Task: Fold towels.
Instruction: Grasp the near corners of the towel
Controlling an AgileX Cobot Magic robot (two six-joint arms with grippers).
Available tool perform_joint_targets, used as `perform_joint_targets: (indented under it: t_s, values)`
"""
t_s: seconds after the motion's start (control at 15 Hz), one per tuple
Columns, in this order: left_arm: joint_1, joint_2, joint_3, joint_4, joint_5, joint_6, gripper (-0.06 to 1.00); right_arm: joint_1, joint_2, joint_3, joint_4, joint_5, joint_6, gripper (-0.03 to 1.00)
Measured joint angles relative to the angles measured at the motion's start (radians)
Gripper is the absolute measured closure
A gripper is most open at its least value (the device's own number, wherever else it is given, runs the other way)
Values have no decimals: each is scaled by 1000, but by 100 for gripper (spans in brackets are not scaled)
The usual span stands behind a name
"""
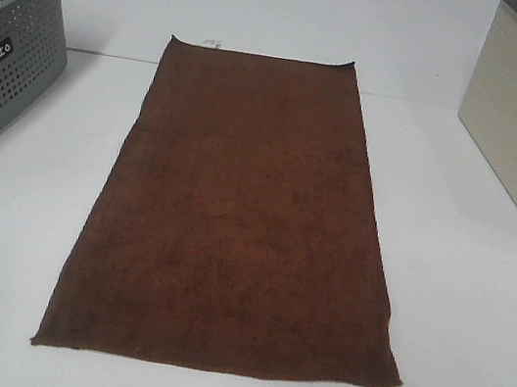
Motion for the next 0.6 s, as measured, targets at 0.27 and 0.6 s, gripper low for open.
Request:
perform_joint_targets:
  t_s: [0.27,0.6]
  values:
    - [0,0,0,0,0,0,21,0,0,0,0,0,0,21]
    - [0,3,-3,1,-2,-7,21,0,14,-3,-3,-4,0,21]
